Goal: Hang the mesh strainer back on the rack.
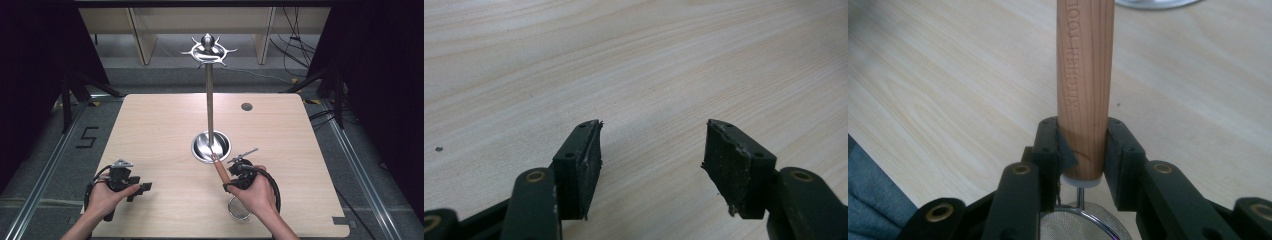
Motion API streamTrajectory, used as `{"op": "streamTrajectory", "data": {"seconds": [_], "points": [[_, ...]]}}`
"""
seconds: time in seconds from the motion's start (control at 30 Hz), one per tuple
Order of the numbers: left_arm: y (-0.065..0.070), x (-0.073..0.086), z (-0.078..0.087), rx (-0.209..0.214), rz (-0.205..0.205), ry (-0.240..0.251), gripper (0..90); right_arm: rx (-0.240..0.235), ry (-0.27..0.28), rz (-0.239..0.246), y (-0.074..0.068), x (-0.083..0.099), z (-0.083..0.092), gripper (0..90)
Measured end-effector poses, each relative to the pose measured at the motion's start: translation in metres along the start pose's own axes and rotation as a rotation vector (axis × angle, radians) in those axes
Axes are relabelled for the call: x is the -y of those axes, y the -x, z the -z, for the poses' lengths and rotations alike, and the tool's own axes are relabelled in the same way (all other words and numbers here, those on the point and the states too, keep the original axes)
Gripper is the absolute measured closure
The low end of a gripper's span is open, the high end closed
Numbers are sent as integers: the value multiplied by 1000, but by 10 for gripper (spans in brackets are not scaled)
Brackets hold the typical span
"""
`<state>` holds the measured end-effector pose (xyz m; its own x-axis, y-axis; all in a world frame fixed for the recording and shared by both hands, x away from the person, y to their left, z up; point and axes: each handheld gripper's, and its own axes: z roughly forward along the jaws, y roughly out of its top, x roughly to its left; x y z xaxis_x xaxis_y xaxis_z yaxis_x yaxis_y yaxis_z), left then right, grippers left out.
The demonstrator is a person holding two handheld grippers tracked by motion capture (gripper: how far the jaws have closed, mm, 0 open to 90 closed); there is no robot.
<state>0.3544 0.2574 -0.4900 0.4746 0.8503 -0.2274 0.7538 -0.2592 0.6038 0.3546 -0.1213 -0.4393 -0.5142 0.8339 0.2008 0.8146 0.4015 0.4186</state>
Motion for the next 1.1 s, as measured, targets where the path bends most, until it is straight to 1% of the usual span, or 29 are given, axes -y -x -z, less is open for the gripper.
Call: {"op": "streamTrajectory", "data": {"seconds": [0.03, 0.07, 0.1, 0.13, 0.2, 0.23, 0.27, 0.3, 0.33, 0.37, 0.4, 0.47, 0.5, 0.53, 0.57, 0.6, 0.63, 0.67, 0.7, 0.73, 0.77, 0.8, 0.87, 0.9, 0.97, 1.0, 1.03, 1.07, 1.1], "points": [[0, 0, 0, -1, -3, 0, 390, -1, 25, -1, 2, 2, 2, 712], [0, 0, 0, 0, -2, 0, 390, -15, 46, 1, 2, 3, 4, 712], [-1, 0, 0, 0, 0, 3, 390, -9, 49, 2, 4, 4, 8, 712], [-1, 0, 1, 1, 1, 3, 389, -14, 63, 4, 6, 5, 10, 712], [-1, 0, 0, -4, 9, 13, 389, -31, 114, 61, 12, 7, 14, 712], [0, 0, 0, -7, 8, 15, 389, -22, 120, 52, 12, 8, 17, 712], [0, 0, 1, -12, 8, 15, 388, -23, 132, 54, 13, 9, 18, 712], [-1, 0, 0, -2, 7, 18, 388, -15, 153, 65, 15, 10, 20, 712], [-1, 0, 0, -12, 3, 19, 388, -21, 154, 48, 14, 10, 22, 712], [-1, 0, 0, -14, 0, 16, 388, -28, 178, 48, 16, 10, 23, 712], [-1, 0, 0, -14, 0, 19, 388, -23, 189, 46, 17, 10, 23, 712], [-1, 0, 0, -15, -2, 22, 387, -39, 211, 41, 17, 10, 27, 712], [-1, 0, 0, -15, -3, 24, 387, -35, 216, 37, 17, 10, 30, 712], [-2, 0, 0, -12, -4, 25, 386, -44, 225, 36, 18, 10, 32, 712], [-2, 0, 0, -10, -2, 26, 385, -33, 245, 37, 18, 9, 34, 711], [-2, 0, 1, -4, -6, 26, 384, -39, 247, 37, 19, 9, 36, 712], [-2, 0, 1, -12, -2, 27, 384, -49, 246, 29, 19, 8, 39, 712], [-2, 0, 1, -12, -3, 32, 383, -39, 239, -1, 18, 7, 44, 712], [-2, 0, 1, -16, -6, 33, 383, -39, 239, -1, 18, 7, 44, 712], [-2, 0, 2, -14, -17, 26, 383, -32, 292, 58, 23, 5, 43, 712], [-2, 0, 2, -16, -12, 30, 382, -45, 309, 57, 24, 4, 50, 712], [-2, -1, 2, -17, -9, 34, 382, -45, 309, 57, 24, 4, 50, 712], [-3, -1, 1, -12, -9, 41, 381, -43, 324, 46, 24, 2, 56, 712], [-3, -1, 2, -14, -8, 32, 381, -38, 332, 39, 24, 1, 58, 712], [-3, -1, 2, -3, -11, 33, 381, -35, 351, 49, 26, -2, 63, 712], [-3, -1, 1, -8, -12, 37, 381, -34, 359, 50, 26, -2, 64, 712], [-2, -1, 1, -22, -12, 37, 381, -15, 382, 86, 29, -4, 65, 712], [-2, -1, 1, -18, -17, 36, 381, -20, 390, 75, 29, -7, 71, 712], [-2, -1, 1, -14, -18, 38, 381, -20, 390, 75, 29, -7, 71, 712]]}}
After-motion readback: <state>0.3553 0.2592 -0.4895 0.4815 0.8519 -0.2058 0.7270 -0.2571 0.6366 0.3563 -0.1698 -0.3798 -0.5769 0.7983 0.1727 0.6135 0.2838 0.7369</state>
